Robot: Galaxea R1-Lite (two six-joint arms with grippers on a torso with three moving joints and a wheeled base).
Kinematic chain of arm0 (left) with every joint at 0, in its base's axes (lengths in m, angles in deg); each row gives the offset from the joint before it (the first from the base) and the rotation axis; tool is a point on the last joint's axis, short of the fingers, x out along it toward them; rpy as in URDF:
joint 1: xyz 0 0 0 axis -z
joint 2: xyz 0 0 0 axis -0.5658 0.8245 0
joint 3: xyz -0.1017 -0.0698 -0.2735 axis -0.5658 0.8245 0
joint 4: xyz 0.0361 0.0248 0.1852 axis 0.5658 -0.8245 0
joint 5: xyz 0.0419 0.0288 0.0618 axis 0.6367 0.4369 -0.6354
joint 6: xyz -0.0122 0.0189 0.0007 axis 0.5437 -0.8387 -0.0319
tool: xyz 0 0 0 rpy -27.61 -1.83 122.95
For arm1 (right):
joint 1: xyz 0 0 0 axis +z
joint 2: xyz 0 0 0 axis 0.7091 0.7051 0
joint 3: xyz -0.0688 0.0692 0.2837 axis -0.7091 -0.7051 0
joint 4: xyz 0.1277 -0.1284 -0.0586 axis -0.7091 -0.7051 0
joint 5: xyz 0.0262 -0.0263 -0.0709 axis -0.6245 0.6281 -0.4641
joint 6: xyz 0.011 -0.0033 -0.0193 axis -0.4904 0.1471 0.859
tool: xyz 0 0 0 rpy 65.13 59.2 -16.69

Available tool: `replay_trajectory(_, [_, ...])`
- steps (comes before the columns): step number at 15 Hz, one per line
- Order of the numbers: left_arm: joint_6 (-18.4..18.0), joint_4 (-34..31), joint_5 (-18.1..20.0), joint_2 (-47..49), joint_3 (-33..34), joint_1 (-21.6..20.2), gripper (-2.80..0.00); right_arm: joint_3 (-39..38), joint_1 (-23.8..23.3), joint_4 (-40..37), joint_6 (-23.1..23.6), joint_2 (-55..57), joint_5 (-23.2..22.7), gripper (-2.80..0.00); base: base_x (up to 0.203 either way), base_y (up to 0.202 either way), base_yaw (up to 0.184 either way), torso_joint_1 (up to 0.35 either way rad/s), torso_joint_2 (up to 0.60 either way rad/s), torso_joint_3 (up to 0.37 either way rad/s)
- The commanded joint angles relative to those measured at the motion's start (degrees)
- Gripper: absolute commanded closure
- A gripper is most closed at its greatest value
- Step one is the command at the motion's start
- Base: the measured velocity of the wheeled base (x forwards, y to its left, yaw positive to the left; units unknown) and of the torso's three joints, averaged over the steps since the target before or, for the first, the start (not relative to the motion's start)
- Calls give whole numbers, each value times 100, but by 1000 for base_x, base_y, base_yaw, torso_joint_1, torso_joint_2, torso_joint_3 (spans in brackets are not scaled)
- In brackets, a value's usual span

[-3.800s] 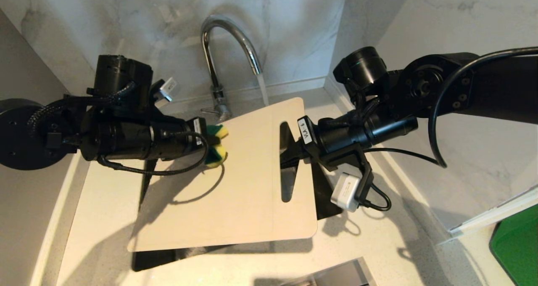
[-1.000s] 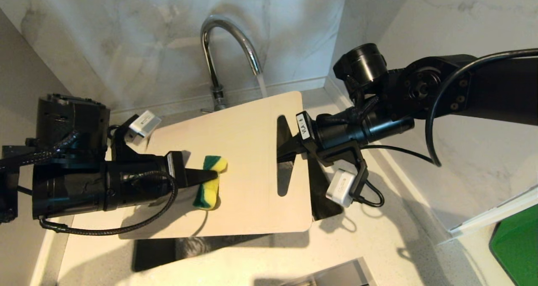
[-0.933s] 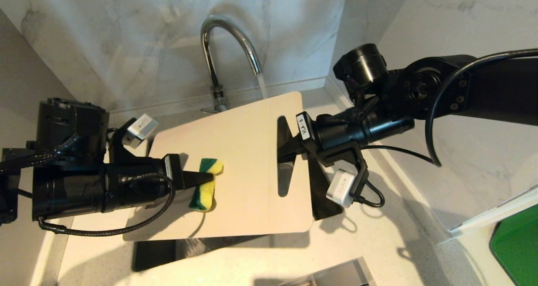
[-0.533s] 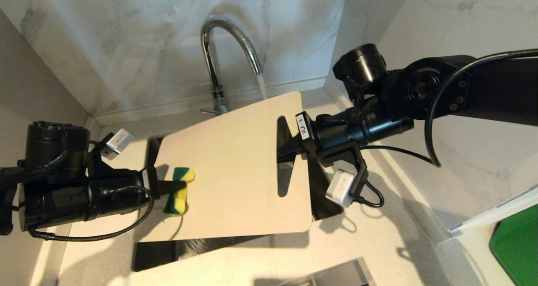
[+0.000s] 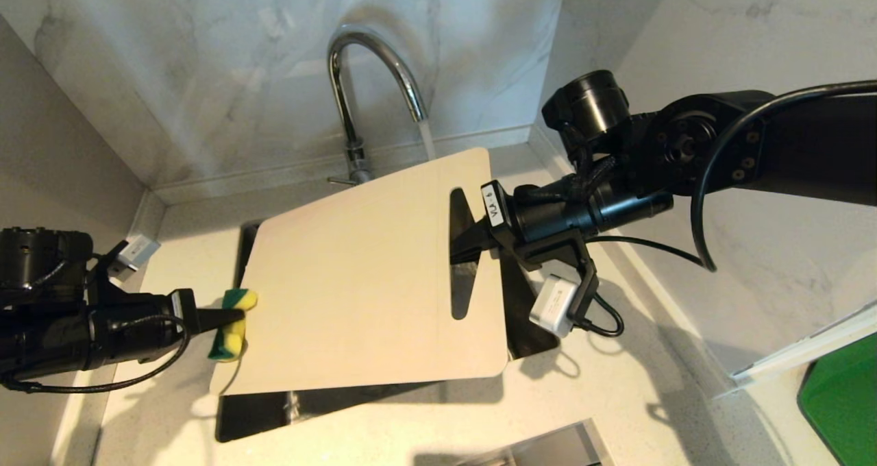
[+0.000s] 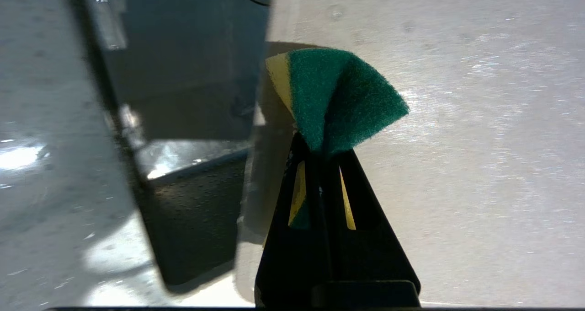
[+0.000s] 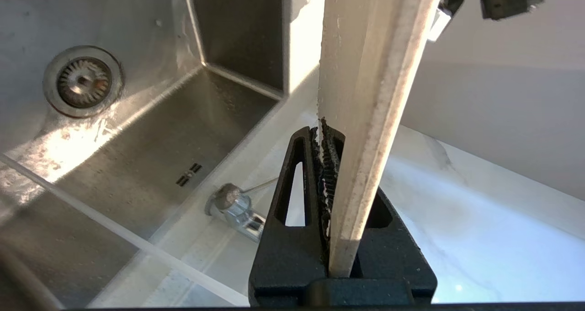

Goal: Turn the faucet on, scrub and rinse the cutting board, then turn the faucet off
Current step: Scrub the cutting board underwater

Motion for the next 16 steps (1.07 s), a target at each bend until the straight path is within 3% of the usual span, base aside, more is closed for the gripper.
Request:
replay_trajectory(1, [-117, 12, 72, 14, 71, -255, 0, -27, -4, -11, 92, 14, -33, 0, 0, 0, 0, 0, 0, 0])
replay_trajectory(6, [-101, 10, 271, -146, -180, -556, 0, -26, -4, -11, 93, 14, -34, 0, 0, 0, 0, 0, 0, 0])
replay_trajectory(8, [230, -31, 272, -345, -642, -463, 0, -25, -4, -11, 93, 14, -34, 0, 0, 0, 0, 0, 0, 0])
replay_trajectory(12, [584, -811, 192, -854, -1717, 511, 0, -10, -10, -8, 93, 65, -25, 0, 0, 0, 0, 0, 0, 0])
replay_trajectory(14, [624, -1102, 20, -1016, -1831, 1332, 0, 8, -13, -5, 91, 76, -25, 0, 0, 0, 0, 0, 0, 0])
replay_trajectory(16, [697, -1188, -439, -1057, -1795, 2371, 0, 32, -13, -2, 84, 110, -25, 0, 0, 0, 0, 0, 0, 0])
